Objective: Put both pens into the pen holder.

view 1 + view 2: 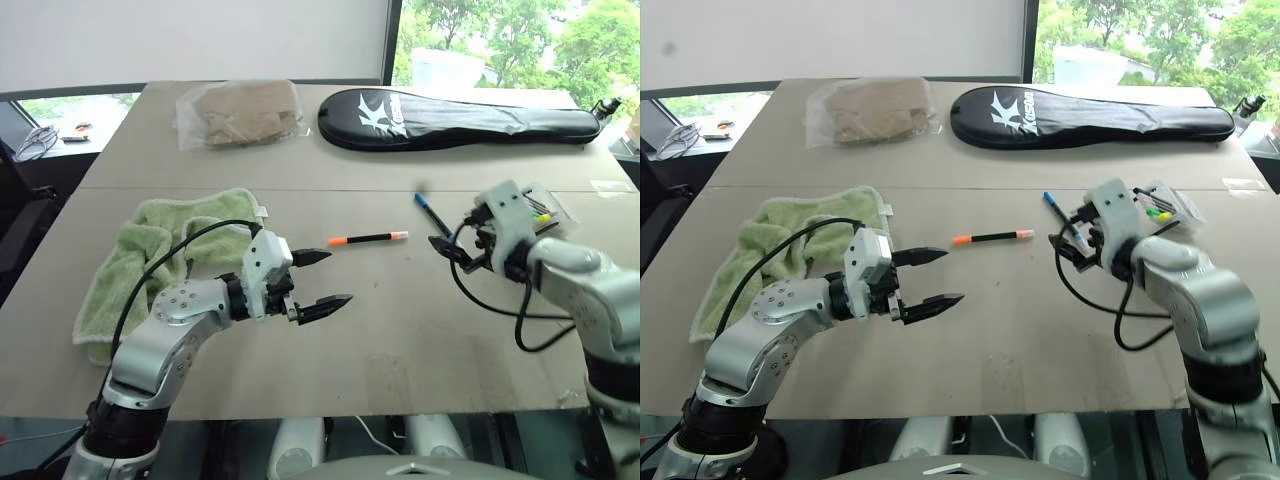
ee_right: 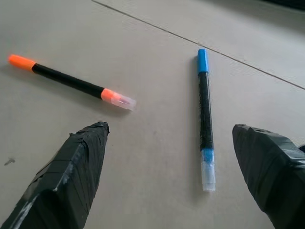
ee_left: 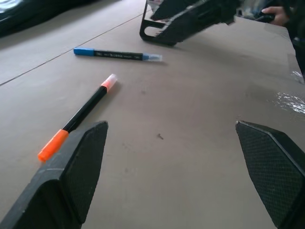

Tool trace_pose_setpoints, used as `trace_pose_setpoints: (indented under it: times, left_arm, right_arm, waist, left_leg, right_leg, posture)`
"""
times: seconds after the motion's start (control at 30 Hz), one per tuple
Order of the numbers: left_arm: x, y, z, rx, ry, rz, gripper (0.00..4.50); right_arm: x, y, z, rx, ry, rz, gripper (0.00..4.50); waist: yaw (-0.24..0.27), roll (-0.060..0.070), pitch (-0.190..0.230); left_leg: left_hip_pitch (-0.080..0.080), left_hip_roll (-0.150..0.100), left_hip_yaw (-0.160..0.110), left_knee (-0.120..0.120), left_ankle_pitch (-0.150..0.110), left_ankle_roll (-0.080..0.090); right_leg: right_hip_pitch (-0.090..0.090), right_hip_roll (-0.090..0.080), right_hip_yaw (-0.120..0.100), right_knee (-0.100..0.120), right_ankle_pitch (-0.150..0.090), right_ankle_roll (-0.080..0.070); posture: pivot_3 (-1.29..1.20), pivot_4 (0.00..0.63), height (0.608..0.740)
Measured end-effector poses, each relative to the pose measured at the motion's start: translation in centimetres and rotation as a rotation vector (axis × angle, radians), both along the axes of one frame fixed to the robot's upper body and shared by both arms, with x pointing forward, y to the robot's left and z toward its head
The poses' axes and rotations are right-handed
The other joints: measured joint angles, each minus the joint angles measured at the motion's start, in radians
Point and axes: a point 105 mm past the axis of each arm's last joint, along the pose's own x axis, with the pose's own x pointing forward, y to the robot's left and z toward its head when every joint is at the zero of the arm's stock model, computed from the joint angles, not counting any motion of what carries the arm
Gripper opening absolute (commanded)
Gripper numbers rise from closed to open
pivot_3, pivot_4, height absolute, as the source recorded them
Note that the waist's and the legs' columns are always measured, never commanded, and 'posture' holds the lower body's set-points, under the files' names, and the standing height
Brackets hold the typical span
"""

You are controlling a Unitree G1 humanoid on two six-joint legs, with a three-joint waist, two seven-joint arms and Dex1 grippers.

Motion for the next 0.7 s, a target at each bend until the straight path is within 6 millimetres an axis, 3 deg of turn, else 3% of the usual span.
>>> trace_pose_setpoints:
  times: [0.13, 0.33, 0.47, 0.5, 0.7]
  left_arm:
    - [0.1, -0.1, 0.3, 0.003, -0.020, 0.009, 4.50]
    - [0.0, -0.6, 0.4, -0.011, -0.034, 0.007, 4.50]
    - [0.0, -1.0, 0.2, -0.039, -0.031, 0.026, 4.50]
    - [0.0, -1.0, 0.0, -0.041, -0.026, 0.039, 4.50]
    - [-0.3, -0.7, -0.3, -0.048, -0.024, 0.073, 4.50]
  right_arm:
    - [4.0, 1.2, -0.3, -0.064, 0.154, -0.068, 4.42]
    - [8.8, 2.9, 0.2, -0.186, 0.200, -0.080, 4.42]
    - [10.1, 3.8, -2.4, -0.238, 0.249, -0.041, 3.35]
    - [10.3, 4.1, -2.4, -0.230, 0.250, -0.012, 2.63]
    - [10.7, 3.6, -3.2, -0.276, 0.221, 0.025, 0.24]
  waist:
    - [-0.005, 0.000, 0.000]
    - [-0.005, 0.001, 0.000]
    - [-0.006, 0.001, 0.000]
    - [-0.007, 0.001, 0.000]
    - [-0.003, 0.001, 0.000]
  left_leg:
    - [0.000, 0.000, 0.005, -0.001, 0.000, 0.000]
    - [0.000, 0.000, 0.005, -0.001, 0.000, 0.000]
    - [-0.001, 0.000, 0.006, -0.001, 0.000, 0.000]
    - [-0.001, 0.000, 0.007, -0.001, 0.000, 0.000]
    - [0.002, 0.001, 0.005, -0.001, 0.000, 0.000]
  right_leg:
    - [-0.001, 0.001, 0.000, 0.001, 0.000, 0.000]
    - [-0.001, 0.001, 0.000, 0.001, 0.002, 0.003]
    - [-0.001, 0.001, 0.001, -0.001, 0.003, 0.004]
    - [-0.001, 0.001, 0.001, 0.000, 0.003, 0.005]
    - [0.001, 0.001, 0.001, 0.001, 0.000, 0.000]
  posture:
    - [0.00, 0.150, 0.740]
    - [0.00, 0.150, 0.740]
    - [0.00, 0.150, 0.740]
    - [0.00, 0.150, 0.740]
    - [0.00, 0.150, 0.740]
